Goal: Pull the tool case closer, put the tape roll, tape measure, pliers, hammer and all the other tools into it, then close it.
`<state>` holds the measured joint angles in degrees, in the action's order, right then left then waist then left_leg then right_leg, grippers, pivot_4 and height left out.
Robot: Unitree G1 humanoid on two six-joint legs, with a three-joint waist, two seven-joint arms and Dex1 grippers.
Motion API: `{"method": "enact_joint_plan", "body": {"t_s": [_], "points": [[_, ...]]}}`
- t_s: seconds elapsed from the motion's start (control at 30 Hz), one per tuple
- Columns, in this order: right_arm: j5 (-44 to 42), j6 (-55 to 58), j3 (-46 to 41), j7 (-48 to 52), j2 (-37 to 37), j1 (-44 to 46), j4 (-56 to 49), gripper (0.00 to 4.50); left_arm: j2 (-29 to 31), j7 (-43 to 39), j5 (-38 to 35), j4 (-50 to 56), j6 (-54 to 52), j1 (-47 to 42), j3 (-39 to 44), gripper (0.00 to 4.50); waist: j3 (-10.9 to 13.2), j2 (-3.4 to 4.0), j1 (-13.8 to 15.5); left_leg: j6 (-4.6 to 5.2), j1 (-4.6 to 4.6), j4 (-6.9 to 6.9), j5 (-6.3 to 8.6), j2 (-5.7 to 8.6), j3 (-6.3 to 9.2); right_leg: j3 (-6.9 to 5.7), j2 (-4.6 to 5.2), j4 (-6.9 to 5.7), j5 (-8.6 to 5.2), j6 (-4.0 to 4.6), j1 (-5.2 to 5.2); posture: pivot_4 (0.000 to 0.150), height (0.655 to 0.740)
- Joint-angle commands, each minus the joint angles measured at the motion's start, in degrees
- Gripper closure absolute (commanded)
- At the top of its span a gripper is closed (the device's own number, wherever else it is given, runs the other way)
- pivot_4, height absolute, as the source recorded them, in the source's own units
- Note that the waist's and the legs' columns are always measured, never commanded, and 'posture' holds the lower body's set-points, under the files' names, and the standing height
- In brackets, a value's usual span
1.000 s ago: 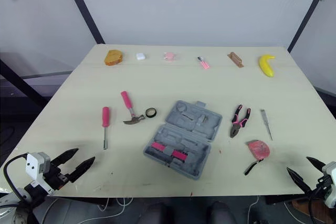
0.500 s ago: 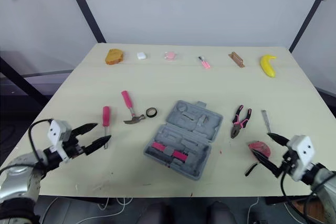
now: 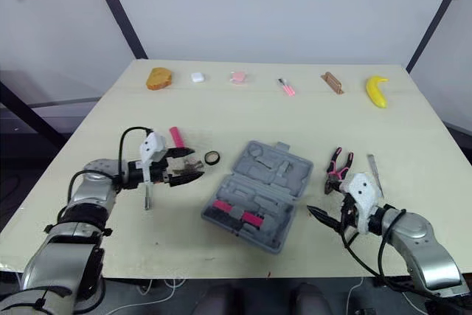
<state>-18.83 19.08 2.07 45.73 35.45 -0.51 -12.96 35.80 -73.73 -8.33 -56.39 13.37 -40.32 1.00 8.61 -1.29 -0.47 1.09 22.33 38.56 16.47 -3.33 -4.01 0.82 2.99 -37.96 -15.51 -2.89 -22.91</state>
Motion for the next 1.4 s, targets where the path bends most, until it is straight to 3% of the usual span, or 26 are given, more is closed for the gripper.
{"method": "enact_joint_plan", "body": {"t_s": [0.03,0.2,0.3,0.67,1.4], "points": [[2.5,0.3,2.0,-0.1,0.6,0.9,-1.2,0.77,-1.2,0.0,2.6,-4.4,3.2,-3.0,-1.5,0.83,0.0,0.0,0.0,0.0,0.0,0.0,0.0,0.0,0.0,0.0,0.0,0.0,0.0,0.0,0.0,0.15,0.74],[7.9,-0.4,5.8,-0.3,1.7,1.7,0.5,2.97,-4.6,4.3,6.6,-10.8,4.9,-7.9,-3.2,2.95,0.0,-0.01,0.3,-0.01,0.6,0.34,-0.01,0.0,0.09,-0.09,0.0,-0.08,0.05,-0.09,-0.39,0.15,0.74],[7.6,2.1,6.8,-0.7,0.3,2.6,0.2,4.49,-6.8,4.8,7.6,-12.7,4.7,-9.6,-3.5,4.46,0.0,-0.02,0.3,0.02,0.68,0.56,0.01,0.0,0.09,-0.06,0.0,-0.09,0.12,-0.2,-0.39,0.15,0.74],[13.4,0.1,10.3,-3.8,-4.6,8.2,5.4,4.49,-9.2,8.0,13.0,-17.0,5.6,-11.9,-5.5,4.46,0.0,-0.02,0.0,0.02,0.67,0.67,0.0,0.0,0.09,-0.02,-0.02,-0.17,0.17,-0.25,-0.38,0.15,0.74],[15.6,-2.9,10.9,-3.3,-7.4,10.9,9.7,4.49,-10.6,7.7,13.4,-17.8,5.2,-12.0,-5.0,4.46,0.0,-0.02,-0.2,0.0,0.67,0.68,-0.01,0.0,0.08,-0.01,-0.02,-0.19,0.17,-0.25,-0.38,0.15,0.74]]}}
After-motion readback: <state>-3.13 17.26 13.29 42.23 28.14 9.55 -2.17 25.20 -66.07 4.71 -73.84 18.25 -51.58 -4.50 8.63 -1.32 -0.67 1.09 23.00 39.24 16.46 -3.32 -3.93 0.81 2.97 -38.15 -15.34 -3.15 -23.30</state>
